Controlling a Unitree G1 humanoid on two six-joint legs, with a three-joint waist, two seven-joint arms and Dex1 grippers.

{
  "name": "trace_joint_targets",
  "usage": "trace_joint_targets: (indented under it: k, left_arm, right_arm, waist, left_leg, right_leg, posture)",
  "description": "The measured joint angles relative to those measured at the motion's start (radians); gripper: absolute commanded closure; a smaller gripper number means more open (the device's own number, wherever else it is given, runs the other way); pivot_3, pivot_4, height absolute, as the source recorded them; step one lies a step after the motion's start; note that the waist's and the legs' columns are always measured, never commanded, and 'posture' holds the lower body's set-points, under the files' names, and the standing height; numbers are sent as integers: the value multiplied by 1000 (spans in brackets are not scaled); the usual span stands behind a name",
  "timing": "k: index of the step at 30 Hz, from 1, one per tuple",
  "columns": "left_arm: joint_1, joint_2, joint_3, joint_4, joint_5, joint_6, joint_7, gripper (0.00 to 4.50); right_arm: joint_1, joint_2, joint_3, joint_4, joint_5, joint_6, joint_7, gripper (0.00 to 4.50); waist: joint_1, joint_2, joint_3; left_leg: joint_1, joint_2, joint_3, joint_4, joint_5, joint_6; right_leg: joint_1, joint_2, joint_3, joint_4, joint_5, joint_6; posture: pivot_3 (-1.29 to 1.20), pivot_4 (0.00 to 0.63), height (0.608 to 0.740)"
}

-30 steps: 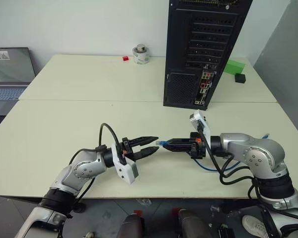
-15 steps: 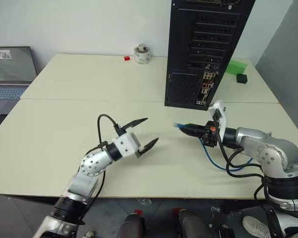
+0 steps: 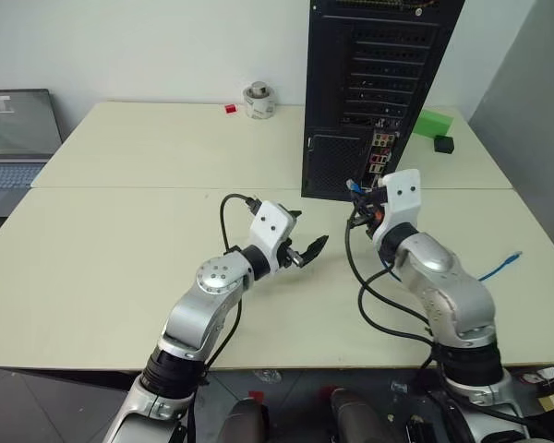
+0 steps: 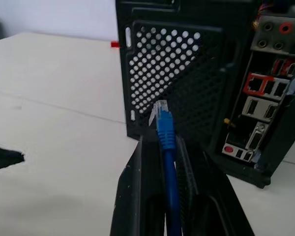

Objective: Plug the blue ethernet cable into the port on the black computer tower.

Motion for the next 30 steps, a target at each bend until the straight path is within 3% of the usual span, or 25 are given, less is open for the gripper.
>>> trace_joint_targets:
  k: [9,16,30]
  left_arm:
    - [-76,21,35,1,-18,124,-25,455]
    - [-123,76,34,-16,-49,194,-114,455]
    - [-148,149,24,37,-22,129,-232,455]
  right_arm:
    - [-93,137,-44,197,-126,-92,-183,4472]
    - [-146,156,-86,291,-138,-155,-209,4472]
    - [-205,171,-121,441,-157,-244,-234,4472]
  waist:
    - [0,0,0]
    - [-1,0,0]
    - [-5,1,0]
  left_leg:
    - [0,0,1,-1,0,0]
    - [0,0,1,-1,0,0]
    - [0,0,2,-1,0,0]
  right_leg:
    - [-1,-1,1,0,0,0]
    - [-1,0,1,0,0,0]
    - [-2,0,2,0,0,0]
  posture:
    - [0,150,740]
    - [0,150,740]
    - [0,150,740]
